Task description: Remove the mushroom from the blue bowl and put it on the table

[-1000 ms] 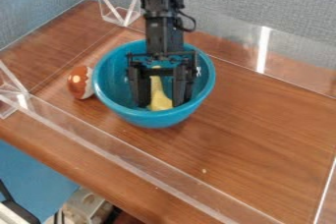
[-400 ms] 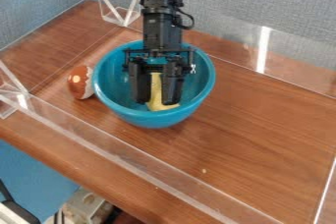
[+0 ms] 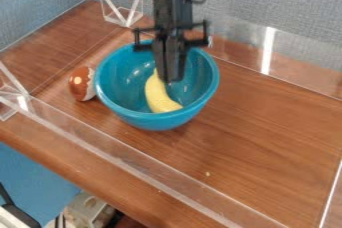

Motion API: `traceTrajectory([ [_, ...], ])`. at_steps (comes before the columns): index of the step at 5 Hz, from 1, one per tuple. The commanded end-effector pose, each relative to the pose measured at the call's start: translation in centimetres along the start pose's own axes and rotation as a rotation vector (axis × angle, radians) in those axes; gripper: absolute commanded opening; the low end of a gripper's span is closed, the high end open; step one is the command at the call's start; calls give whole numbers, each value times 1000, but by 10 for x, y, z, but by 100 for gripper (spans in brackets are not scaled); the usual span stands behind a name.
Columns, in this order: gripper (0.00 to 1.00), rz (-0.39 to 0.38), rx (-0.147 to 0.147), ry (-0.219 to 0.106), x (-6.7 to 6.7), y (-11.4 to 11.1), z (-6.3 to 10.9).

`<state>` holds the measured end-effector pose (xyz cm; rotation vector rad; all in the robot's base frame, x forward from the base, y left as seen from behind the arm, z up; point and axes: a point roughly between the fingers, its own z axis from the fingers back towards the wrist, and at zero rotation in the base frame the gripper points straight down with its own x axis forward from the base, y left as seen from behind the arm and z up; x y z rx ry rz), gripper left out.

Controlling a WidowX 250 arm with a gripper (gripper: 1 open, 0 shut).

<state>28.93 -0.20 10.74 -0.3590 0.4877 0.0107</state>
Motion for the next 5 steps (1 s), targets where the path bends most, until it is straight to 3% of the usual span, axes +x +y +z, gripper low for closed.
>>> traceTrajectory([
  [1, 0, -86, 23, -115, -27, -34, 39],
  [2, 0, -167, 28, -114, -40, -62, 50],
  [4, 0, -334, 116, -43, -25, -131, 1],
  [5, 0, -343, 131, -43, -41, -154, -19],
])
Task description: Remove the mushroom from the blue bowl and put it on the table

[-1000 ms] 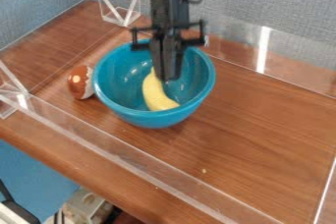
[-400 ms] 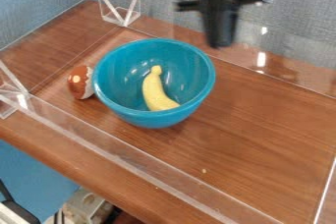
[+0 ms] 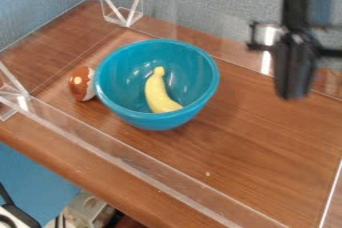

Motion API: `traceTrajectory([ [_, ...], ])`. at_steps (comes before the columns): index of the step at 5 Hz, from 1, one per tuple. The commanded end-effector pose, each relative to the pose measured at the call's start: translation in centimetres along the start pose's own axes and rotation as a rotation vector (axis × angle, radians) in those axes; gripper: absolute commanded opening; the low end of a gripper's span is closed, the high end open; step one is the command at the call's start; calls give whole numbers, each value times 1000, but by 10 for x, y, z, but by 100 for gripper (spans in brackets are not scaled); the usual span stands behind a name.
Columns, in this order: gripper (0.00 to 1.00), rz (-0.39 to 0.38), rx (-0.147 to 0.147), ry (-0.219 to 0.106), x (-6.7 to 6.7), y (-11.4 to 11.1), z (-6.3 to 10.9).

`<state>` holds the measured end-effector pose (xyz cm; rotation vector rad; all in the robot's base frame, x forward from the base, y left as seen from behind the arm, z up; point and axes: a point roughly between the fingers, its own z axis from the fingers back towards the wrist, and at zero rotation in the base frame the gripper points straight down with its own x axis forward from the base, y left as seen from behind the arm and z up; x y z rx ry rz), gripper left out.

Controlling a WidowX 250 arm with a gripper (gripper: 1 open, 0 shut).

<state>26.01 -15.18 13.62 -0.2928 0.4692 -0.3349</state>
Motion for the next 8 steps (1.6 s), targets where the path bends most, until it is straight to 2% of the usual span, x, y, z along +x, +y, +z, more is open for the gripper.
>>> traceTrajectory([
  [1, 0, -9, 4, -96, -21, -22, 13],
  [2, 0, 19, 1, -97, -27, -30, 4],
  [4, 0, -15, 21, -67, -29, 0, 11],
  [5, 0, -49, 37, -53, -31, -3, 5],
  [6, 0, -91, 59, -33, -32, -8, -4],
  [8, 0, -117, 71, -16, -35, -4, -33],
])
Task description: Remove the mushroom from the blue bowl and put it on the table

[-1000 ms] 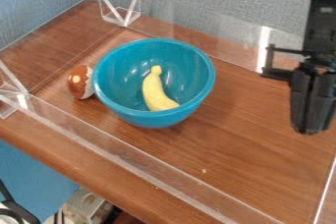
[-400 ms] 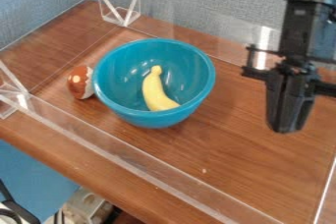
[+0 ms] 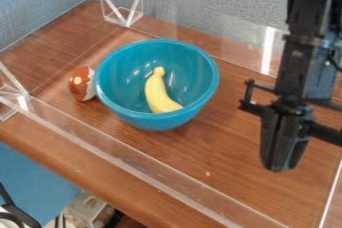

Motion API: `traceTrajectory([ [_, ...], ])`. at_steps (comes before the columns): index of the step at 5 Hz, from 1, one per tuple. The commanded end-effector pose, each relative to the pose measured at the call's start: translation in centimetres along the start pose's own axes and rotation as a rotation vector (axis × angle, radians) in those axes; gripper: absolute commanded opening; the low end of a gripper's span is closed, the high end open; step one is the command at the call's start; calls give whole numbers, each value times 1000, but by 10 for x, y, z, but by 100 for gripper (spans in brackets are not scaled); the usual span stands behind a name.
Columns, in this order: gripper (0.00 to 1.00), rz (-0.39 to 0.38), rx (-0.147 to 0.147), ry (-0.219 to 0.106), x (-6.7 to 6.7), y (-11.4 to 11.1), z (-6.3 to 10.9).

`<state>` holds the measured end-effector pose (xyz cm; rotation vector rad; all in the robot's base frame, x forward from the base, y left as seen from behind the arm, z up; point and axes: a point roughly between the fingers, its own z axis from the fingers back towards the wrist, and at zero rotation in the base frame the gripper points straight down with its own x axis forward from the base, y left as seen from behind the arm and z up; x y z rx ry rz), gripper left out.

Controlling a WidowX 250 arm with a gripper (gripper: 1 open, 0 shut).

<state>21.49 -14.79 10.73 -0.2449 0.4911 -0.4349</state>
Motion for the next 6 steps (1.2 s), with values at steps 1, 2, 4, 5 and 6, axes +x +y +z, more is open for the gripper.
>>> traceTrajectory([
  [1, 0, -42, 20, -55, -4, -1, 1],
  [2, 0, -40, 29, -52, 6, 1, -2],
  [4, 0, 19, 20, -61, 16, 9, 2],
  [5, 100, 95, 0, -84, 9, 27, 9],
  [6, 100, 191, -29, -132, -4, 65, 28],
])
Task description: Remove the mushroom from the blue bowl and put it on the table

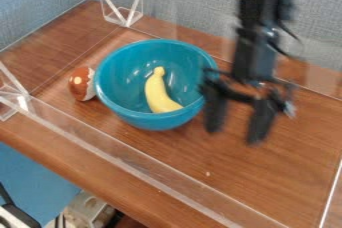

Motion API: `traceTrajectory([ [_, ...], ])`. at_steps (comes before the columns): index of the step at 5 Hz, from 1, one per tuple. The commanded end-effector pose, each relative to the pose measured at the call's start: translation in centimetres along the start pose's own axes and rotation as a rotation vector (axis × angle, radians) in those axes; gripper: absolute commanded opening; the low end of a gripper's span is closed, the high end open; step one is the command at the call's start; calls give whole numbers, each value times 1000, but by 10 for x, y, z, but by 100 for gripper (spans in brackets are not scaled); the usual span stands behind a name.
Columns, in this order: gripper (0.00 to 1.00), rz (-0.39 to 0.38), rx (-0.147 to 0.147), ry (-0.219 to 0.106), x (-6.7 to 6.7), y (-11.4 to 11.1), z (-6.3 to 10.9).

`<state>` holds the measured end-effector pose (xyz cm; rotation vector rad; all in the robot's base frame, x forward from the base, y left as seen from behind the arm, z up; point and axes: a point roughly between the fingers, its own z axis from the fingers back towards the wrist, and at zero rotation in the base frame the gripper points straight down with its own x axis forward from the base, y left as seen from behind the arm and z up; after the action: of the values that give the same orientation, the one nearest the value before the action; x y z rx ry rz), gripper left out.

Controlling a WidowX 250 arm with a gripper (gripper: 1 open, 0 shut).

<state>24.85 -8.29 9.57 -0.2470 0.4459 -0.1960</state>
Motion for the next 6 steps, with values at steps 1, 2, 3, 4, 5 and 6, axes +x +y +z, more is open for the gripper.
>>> traceTrajectory([
  [1, 100, 49, -28, -119, -4, 10, 31],
  [2, 100, 59, -14, -193, -8, 21, 33],
  [3, 100, 80, -5, -222, -10, 27, 29],
  [4, 100, 100, 5, -238, -1, 39, 34],
  [5, 100, 120, 16, -261, 6, 53, 40],
  [6, 100, 168, 12, -289, 6, 59, 45],
])
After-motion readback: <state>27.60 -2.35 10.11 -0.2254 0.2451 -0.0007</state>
